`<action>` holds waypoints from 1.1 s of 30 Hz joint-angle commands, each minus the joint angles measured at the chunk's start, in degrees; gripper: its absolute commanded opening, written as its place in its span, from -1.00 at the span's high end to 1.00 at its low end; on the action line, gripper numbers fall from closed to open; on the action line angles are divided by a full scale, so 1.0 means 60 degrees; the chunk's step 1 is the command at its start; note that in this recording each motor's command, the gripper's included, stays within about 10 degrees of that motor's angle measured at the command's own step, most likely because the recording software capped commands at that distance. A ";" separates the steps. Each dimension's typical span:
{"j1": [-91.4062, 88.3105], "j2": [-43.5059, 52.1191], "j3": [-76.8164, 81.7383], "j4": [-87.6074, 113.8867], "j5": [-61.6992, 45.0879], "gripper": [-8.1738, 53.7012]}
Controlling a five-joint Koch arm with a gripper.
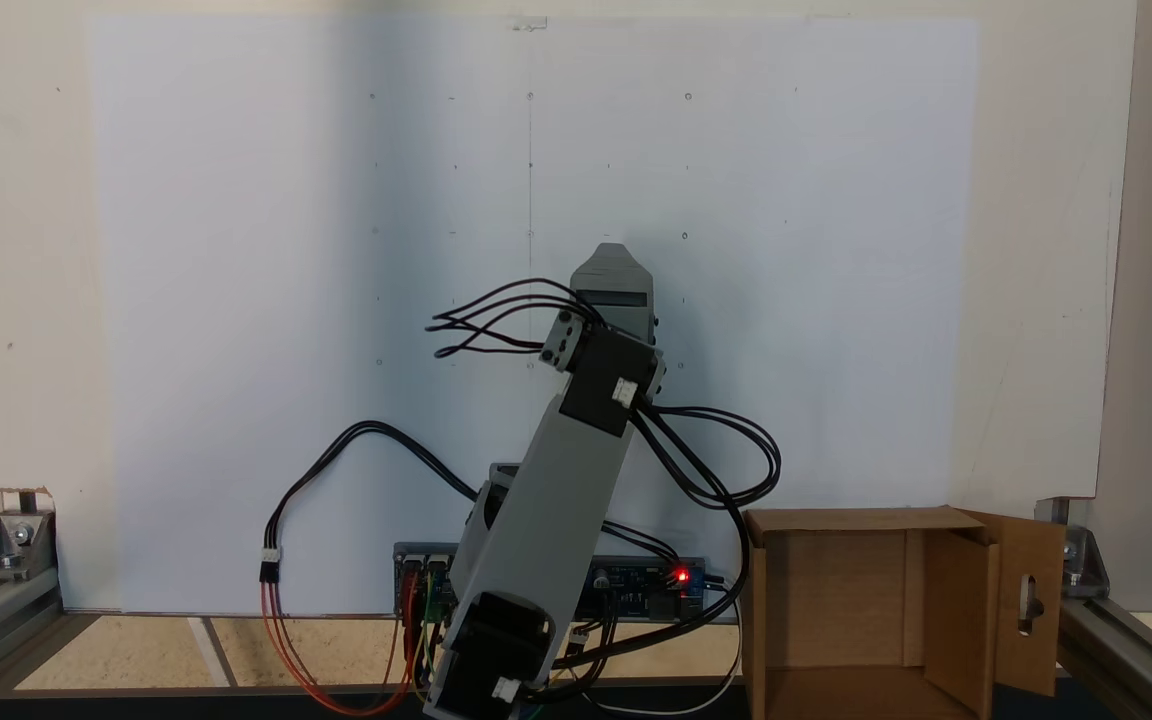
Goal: Grasp a green dice and put it in the bin.
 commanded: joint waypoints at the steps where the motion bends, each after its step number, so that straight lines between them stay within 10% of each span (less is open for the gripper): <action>1: 0.0000 -0.0073 -0.0176 -0.0176 -0.0527 -0.71; 33: 0.0029 -0.0688 0.0439 -0.1611 -0.0381 -0.60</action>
